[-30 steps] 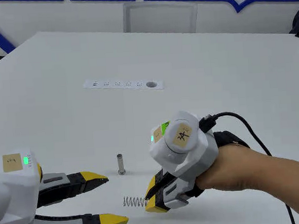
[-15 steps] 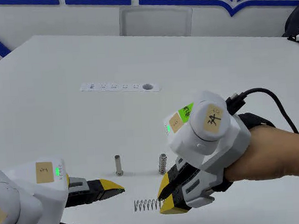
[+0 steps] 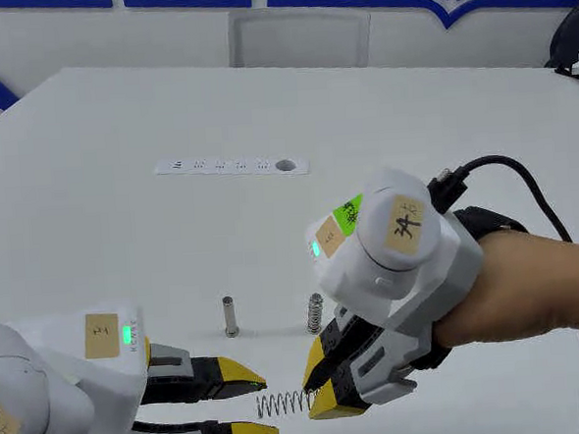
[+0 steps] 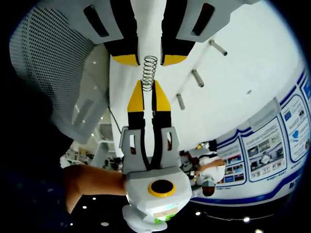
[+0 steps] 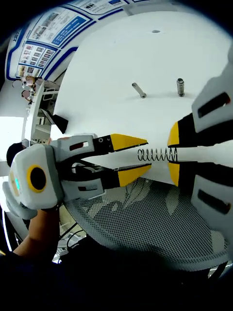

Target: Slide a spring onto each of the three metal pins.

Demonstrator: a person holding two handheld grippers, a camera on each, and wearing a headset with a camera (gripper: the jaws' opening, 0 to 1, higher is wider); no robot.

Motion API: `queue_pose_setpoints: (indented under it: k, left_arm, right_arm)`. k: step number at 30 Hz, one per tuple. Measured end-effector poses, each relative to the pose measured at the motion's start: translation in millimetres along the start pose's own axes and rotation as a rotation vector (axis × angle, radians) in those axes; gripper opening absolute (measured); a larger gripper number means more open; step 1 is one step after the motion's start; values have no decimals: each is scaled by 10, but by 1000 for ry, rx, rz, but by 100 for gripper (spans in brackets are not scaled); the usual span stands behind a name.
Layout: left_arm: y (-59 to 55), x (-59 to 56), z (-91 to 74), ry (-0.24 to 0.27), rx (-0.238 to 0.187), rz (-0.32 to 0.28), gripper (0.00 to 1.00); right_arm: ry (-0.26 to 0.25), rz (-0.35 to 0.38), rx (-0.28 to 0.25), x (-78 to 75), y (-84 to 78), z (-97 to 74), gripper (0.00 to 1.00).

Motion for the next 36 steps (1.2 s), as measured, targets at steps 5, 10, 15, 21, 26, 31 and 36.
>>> queue_pose_setpoints:
  k: [5, 10, 15, 21, 26, 31, 36]
  left_arm:
    - [-11, -15, 10, -6, 10, 16, 12]
    - [-40, -18, 8, -3, 27, 18, 11]
    - [-37, -19, 12, 4, 25, 15, 11]
    - [34, -12, 23, 12, -2, 15, 10]
    - [56, 12, 20, 26, -19, 7, 10]
    - [52, 41, -21, 38, -40, -19, 10]
    - [72, 57, -38, 43, -57, -40, 10]
  right_arm:
    - [2, -21, 15, 15, 10, -14, 11]
    - [-6, -31, -16, 29, 108, -98, 11]
    - [-21, -40, -81, 38, 285, -198, 11]
    - [-42, -72, -147, 64, 489, -251, 11]
    - [-58, -81, -167, 52, 534, -241, 11]
    - [-62, -58, -203, 27, 521, -259, 12]
    - [-79, -51, -206, 7, 496, -241, 14]
Point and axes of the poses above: the centre of the closed fingertips' face, and the gripper's own axes: z roughly forward along the fingers, x roughly to its left, y roughly out of its top, the point moved 4 cm from there along -z, roughly backward along the fingers, and after that the axes turned 1 degree about x, right-handed, at the moved point
